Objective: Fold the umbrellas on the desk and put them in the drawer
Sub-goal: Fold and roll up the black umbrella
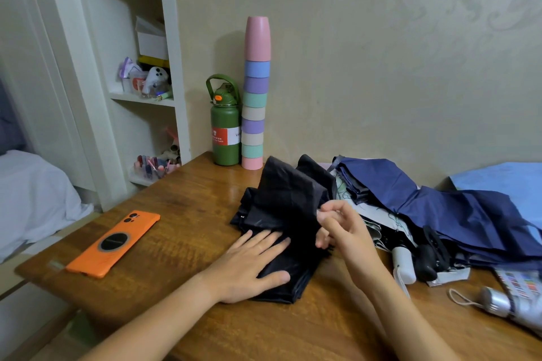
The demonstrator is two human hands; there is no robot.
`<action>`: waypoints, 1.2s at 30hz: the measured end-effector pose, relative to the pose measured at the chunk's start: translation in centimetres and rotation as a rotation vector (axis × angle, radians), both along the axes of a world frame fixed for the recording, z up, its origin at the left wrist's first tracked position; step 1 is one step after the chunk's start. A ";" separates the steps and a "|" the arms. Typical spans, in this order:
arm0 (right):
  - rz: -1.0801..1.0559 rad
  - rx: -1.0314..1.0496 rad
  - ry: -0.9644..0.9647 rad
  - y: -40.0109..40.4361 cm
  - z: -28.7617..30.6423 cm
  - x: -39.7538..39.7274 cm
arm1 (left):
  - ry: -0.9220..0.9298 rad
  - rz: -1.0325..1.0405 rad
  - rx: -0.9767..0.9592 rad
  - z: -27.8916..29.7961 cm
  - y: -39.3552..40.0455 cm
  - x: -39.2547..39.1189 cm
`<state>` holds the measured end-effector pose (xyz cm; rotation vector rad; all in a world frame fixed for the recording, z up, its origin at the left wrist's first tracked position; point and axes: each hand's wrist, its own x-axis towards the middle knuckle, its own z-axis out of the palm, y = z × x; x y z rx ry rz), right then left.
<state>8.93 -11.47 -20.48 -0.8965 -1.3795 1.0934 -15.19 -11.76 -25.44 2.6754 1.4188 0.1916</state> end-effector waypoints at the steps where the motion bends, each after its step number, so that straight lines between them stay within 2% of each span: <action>1: -0.007 0.003 0.024 -0.4 0.0 -0.2 | -0.083 0.011 -0.027 0.2 0.0 0.0; 3: -0.019 0.058 -0.062 -1.2 -0.2 -0.6 | -0.435 0.104 -0.184 -0.1 0.5 -0.5; 5: -0.086 0.210 -0.356 -2.0 -0.9 -1.0 | -0.911 0.244 -0.490 -0.4 0.9 -1.1; 6: -0.124 0.319 -0.528 -2.3 -1.3 -1.0 | -1.082 0.289 -0.609 -0.2 0.9 -1.4; 8: -0.146 0.516 -0.791 -2.3 -1.7 -1.2 | -1.330 0.356 -0.692 0.9 0.7 -1.5; 10: -0.099 0.559 -0.899 -2.1 -2.0 -1.4 | -1.442 0.441 -0.675 1.8 0.9 -1.7; 12: -0.065 0.558 -0.932 -2.0 -2.3 -1.6 | -1.462 0.513 -0.686 2.3 1.6 -2.3; 15: -0.045 0.573 -0.925 -2.5 -2.1 -1.5 | -1.400 0.586 -0.802 3.1 2.9 -2.7; 18: -0.072 0.597 -0.900 -2.7 -1.8 -1.2 | -1.443 0.655 -0.882 4.4 3.8 -2.4; 21: -0.049 0.634 -0.908 -2.8 -2.0 -1.3 | -1.411 0.722 -0.865 5.7 4.2 -1.9; 26: -0.060 0.670 -0.940 -2.5 -2.1 -1.2 | -1.215 0.801 -0.789 6.8 4.8 -0.9; 30: 0.017 0.652 -0.962 -2.4 -2.2 -1.0 | -1.084 0.906 -0.707 6.5 6.0 -1.0; 36: 0.037 0.605 -1.012 -2.2 -2.2 -0.9 | -1.174 0.869 -0.792 6.2 6.4 -1.3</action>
